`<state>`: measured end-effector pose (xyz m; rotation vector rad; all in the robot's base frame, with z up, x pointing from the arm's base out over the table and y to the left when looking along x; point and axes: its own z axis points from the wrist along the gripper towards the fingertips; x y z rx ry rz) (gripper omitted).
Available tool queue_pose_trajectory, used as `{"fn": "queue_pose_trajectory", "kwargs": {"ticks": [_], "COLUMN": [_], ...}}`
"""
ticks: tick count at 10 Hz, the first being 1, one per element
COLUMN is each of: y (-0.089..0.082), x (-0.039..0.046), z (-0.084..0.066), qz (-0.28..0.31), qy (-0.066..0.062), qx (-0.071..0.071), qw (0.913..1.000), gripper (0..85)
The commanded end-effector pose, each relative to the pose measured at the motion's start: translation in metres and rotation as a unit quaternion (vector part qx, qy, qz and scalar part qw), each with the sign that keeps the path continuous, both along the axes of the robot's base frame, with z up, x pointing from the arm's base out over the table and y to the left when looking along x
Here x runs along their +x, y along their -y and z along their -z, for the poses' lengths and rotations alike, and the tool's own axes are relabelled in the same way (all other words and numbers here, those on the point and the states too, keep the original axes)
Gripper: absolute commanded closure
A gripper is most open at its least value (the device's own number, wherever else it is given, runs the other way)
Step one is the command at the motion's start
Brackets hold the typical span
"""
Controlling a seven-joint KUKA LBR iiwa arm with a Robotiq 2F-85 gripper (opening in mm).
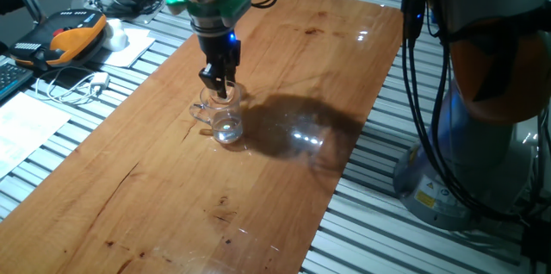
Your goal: Pour the water from one cup into another empty cup
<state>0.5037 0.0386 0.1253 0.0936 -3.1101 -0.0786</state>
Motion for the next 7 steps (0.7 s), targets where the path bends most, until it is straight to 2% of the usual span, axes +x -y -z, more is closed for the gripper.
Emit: {"fn": "queue_pose_trajectory", "kwargs": {"ticks": [1,2,6,7], "y": [-0.0001,-0.0001,-0.0003,-0.0003], "x": [0.0,0.0001,0.0004,0.0004], "z": [0.0001,0.0003,0.0009,0.0008], "qz": [-0.004,-0.012,-0.028,-0.029], "qy": [0.0,-0.001,0.001,-0.007], "qx": [0.001,0.001,0.001,0.01], "qw": [1.0,0.9999,0.9996,0.9995], "gripper": [68.0,85.0,85.0,85.0]}}
